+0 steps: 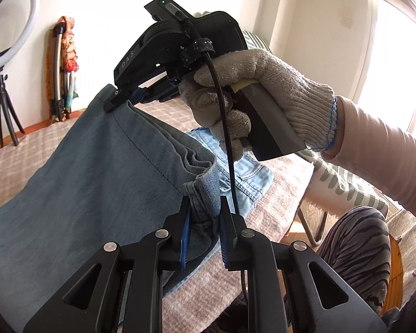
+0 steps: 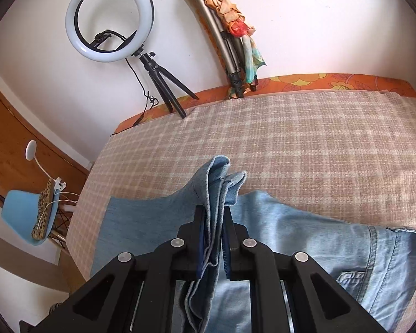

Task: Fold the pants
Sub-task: 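Fold the held legs over the jeans with both tools, then release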

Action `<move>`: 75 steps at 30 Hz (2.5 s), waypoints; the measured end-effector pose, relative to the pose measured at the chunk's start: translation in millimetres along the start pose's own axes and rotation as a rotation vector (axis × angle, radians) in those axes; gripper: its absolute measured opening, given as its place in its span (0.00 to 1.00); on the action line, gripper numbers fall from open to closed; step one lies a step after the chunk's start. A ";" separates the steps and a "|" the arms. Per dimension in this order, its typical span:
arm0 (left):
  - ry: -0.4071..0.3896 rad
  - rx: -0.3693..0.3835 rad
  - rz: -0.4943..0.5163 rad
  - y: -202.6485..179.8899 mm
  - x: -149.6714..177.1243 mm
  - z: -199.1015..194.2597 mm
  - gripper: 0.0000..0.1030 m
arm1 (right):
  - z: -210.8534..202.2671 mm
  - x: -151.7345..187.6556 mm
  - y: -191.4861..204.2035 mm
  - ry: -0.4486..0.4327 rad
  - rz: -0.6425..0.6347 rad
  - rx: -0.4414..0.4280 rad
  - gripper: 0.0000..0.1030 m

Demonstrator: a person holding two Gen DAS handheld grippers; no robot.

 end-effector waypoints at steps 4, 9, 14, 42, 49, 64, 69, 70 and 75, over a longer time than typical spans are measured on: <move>0.016 0.034 0.035 -23.5 -6.8 20.7 0.15 | -17.2 7.6 -32.3 -0.001 0.022 0.033 0.09; 0.036 0.075 0.078 -51.4 -14.1 45.7 0.15 | -40.1 20.4 -76.4 -0.001 0.059 0.080 0.08; 0.073 0.105 0.114 -73.4 -13.0 73.7 0.15 | -59.7 36.3 -118.4 -0.011 0.115 0.109 0.08; 0.068 0.159 0.047 -75.8 -7.6 88.3 0.15 | -39.1 84.9 -190.0 0.022 0.289 -0.038 0.29; 0.086 0.158 0.068 -83.1 -1.9 99.8 0.15 | -55.9 66.6 -168.6 -0.045 0.222 0.007 0.03; 0.189 0.135 0.099 -79.7 11.8 116.1 0.20 | -50.8 75.5 -188.6 0.032 0.164 0.190 0.23; 0.186 0.107 0.077 -65.0 8.4 84.0 0.30 | -83.0 65.6 -176.8 -0.038 0.130 0.255 0.39; 0.178 0.099 0.068 -59.9 7.6 75.1 0.30 | -89.7 64.1 -172.4 -0.055 0.124 0.264 0.40; 0.142 0.001 0.007 -13.4 7.9 25.1 0.32 | -105.5 57.2 -124.4 -0.114 0.024 0.262 0.40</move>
Point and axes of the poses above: each gripper's, at about its wrist camera, not at the fingertips, and z roughly the way its jaws point, y to its left, x to its underside, the point moved 5 cm from there along z, roughly the way its jaws point, and after that the axes turned 13 degrees about -z, right-handed, at the moved point
